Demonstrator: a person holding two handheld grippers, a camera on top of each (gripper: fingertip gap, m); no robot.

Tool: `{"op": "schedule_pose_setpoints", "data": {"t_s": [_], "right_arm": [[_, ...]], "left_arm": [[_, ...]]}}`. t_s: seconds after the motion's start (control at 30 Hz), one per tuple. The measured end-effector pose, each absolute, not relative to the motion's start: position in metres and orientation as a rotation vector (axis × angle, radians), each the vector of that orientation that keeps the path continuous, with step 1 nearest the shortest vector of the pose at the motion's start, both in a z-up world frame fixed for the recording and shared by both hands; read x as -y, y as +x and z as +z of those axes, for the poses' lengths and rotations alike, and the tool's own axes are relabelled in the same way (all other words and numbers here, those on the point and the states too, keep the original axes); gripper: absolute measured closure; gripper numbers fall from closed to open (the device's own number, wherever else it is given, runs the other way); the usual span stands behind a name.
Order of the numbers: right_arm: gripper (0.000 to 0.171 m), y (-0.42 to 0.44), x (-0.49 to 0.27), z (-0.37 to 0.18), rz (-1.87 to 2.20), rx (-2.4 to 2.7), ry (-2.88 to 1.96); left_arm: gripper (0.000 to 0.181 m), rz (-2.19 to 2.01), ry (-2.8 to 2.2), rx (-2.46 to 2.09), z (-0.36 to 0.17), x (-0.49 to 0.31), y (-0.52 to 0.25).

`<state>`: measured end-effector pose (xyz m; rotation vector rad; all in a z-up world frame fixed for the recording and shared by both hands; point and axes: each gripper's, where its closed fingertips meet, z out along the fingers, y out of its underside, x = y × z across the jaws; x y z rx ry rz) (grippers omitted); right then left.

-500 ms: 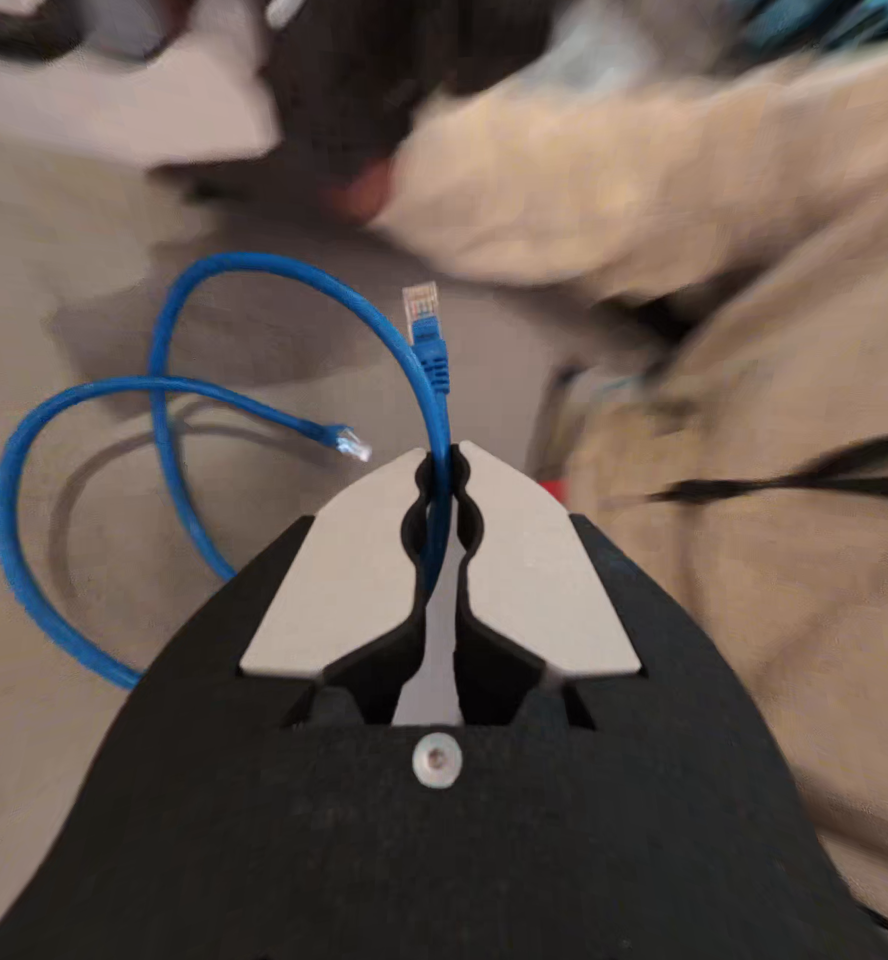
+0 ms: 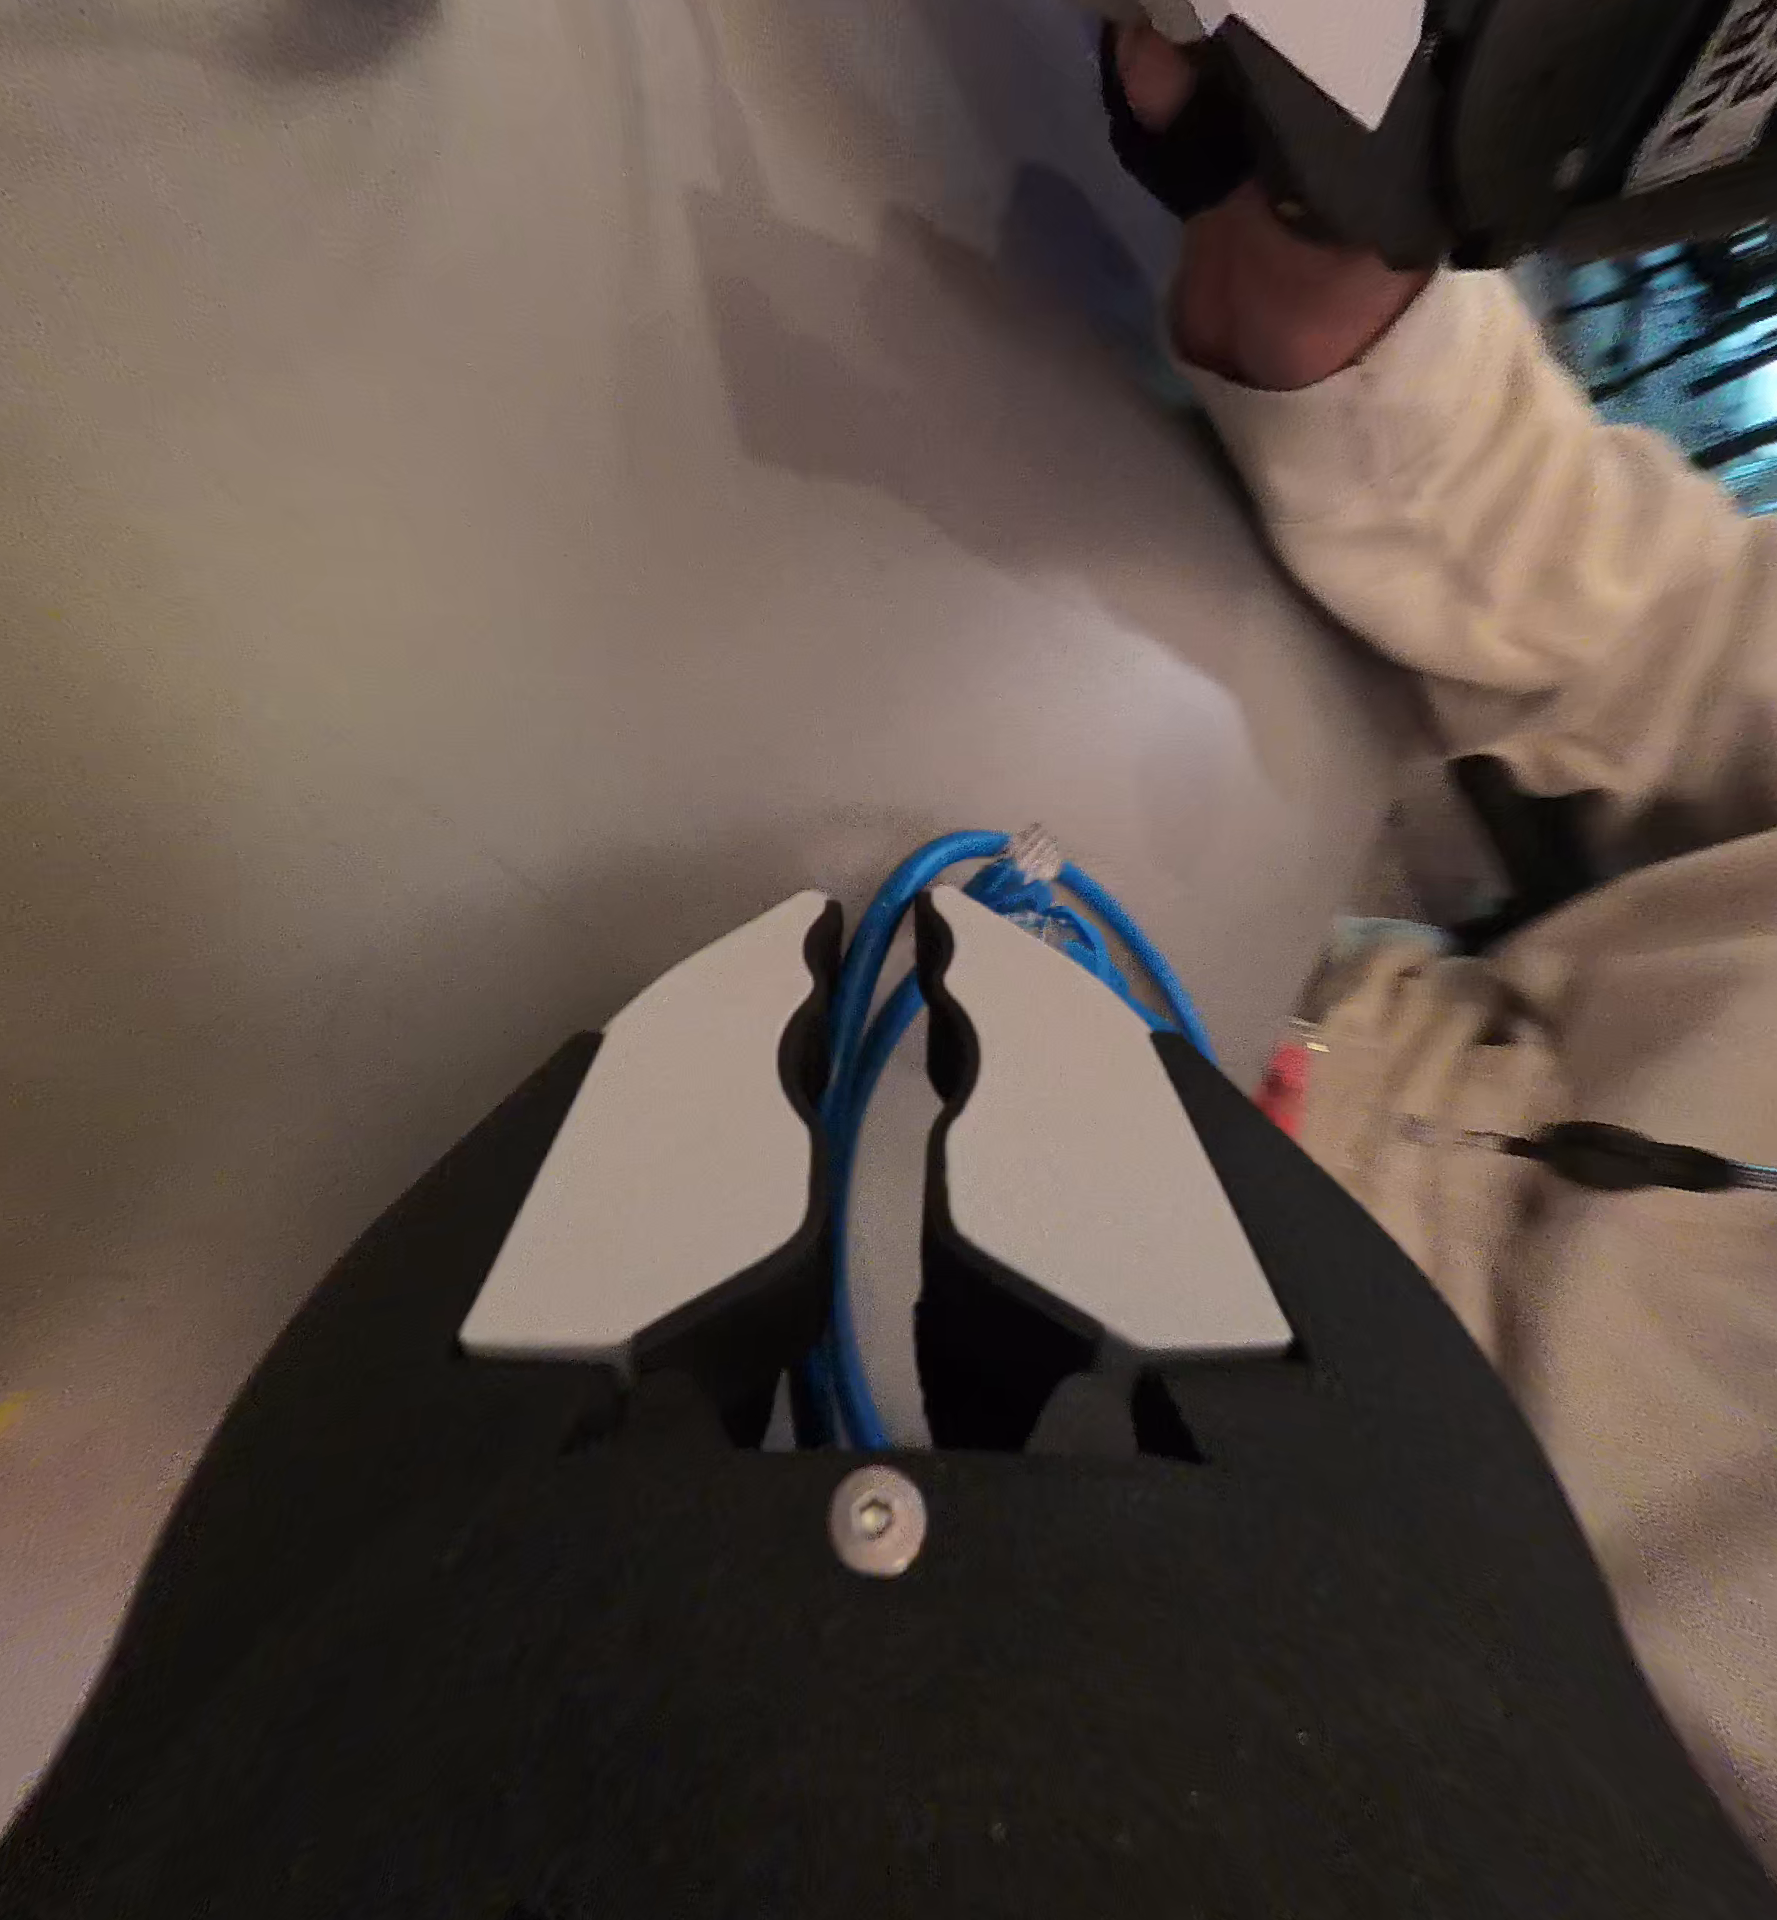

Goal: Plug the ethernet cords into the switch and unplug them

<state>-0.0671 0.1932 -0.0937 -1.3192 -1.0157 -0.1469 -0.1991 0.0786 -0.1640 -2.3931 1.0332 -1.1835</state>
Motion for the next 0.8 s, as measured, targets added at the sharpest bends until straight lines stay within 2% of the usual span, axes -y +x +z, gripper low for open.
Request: {"op": "schedule_pose_setpoints", "data": {"t_s": [0.17, 0.3, 0.43, 0.6, 0.8], "right_arm": [[0.147, -0.068, -0.193, -0.096, -0.143, 1.027, -1.325], [0.147, -0.07, -0.193, -0.099, -0.144, 1.042, -1.329], [0.147, -0.071, -0.193, -0.1, -0.146, 1.049, -1.33], [0.147, -0.073, -0.193, -0.102, -0.134, 1.056, -1.334], [0.147, -0.073, -0.192, -0.102, -0.139, 1.062, -1.332]], "left_arm": [[0.158, -0.756, -2.082, -1.239, -0.141, -0.094, -0.203], [0.153, -0.703, -2.008, -1.285, -0.129, -0.088, -0.207], [0.155, -0.703, -2.073, -1.326, -0.147, -0.069, -0.21], [0.157, -0.335, -1.988, -1.591, -0.179, -0.068, -0.22], [0.162, -0.437, -1.904, -1.73, -0.179, -0.074, -0.204]]}}
